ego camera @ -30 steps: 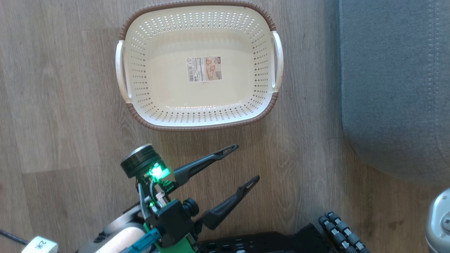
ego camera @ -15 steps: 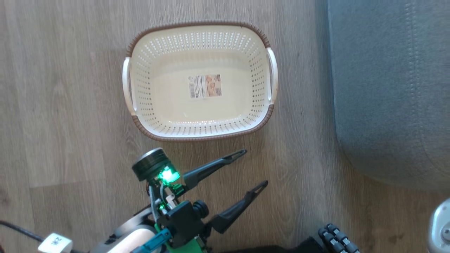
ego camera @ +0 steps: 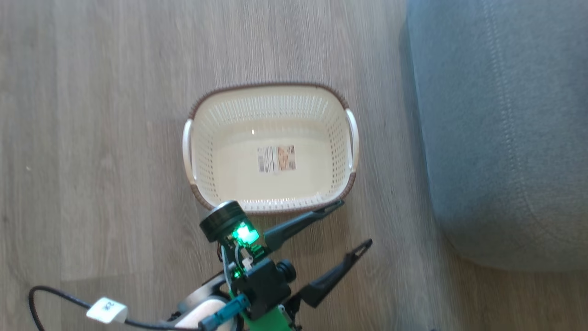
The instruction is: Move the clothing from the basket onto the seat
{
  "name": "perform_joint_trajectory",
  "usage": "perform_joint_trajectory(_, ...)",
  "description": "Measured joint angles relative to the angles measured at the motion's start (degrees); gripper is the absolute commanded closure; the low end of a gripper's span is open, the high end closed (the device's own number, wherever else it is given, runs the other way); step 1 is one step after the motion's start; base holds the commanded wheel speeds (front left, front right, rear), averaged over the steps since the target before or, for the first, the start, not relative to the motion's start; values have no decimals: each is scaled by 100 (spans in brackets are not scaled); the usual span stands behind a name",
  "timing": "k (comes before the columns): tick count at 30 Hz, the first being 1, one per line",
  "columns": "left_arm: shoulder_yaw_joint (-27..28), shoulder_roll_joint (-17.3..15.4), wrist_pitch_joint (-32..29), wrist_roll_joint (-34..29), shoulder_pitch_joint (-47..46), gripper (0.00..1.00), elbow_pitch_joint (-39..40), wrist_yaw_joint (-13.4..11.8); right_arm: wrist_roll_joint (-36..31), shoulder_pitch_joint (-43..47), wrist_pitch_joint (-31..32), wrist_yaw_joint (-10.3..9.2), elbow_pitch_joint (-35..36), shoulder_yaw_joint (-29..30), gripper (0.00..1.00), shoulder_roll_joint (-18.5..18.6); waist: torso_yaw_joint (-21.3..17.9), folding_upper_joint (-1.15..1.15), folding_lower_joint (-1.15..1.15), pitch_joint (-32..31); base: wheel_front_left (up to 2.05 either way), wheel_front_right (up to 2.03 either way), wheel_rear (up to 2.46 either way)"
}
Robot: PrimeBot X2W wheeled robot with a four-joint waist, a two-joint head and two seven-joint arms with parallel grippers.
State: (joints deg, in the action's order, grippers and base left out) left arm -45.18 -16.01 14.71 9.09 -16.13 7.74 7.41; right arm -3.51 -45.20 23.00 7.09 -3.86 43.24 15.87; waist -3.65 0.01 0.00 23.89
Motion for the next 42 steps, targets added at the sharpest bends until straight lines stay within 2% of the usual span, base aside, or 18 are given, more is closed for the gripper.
perform_joint_trajectory(5, 301, 202, 0, 0, 6, 0, -176, -3, 430, 210, -237, 0, -44, -627, 0, 365, 47, 0, 0, -406, 0, 0, 0)
perform_joint_trajectory(10, 636, 413, 0, 57, 146, 0, -370, -55, 1073, 533, -670, 0, 9, -1550, 0, 592, 123, 0, 0, -778, 0, 0, 0)
perform_joint_trajectory(15, 965, 588, 0, 58, 230, 0, -528, -64, 1611, 851, -1103, 0, 452, -2257, 0, 695, 240, 0, 0, -1072, 0, 0, 0)
perform_joint_trajectory(21, 1376, 795, 0, 58, 310, 0, -658, -143, 1820, 1417, -1629, 0, 989, -3114, 0, 758, 408, 0, 0, -1351, 0, 0, 0)
perform_joint_trajectory(28, 1919, 970, 0, 113, 565, 0, -821, -290, 2195, 2304, -2161, 0, 1438, -3927, 0, 563, 679, 0, 0, -1627, 0, 0, 0)
perform_joint_trajectory(37, 3022, 1123, 0, 312, 877, 0, -1121, -616, 2117, 3256, -2633, 0, 1284, -4184, 0, -186, 1005, 0, 0, -1915, 0, 0, 0)
perform_joint_trajectory(42, 3416, 1188, 0, 312, 1019, 0, -1195, -658, 2005, 3592, -2807, -1, 1091, -4149, 0, -589, 1138, 0, 0, -2001, 0, 0, 0)
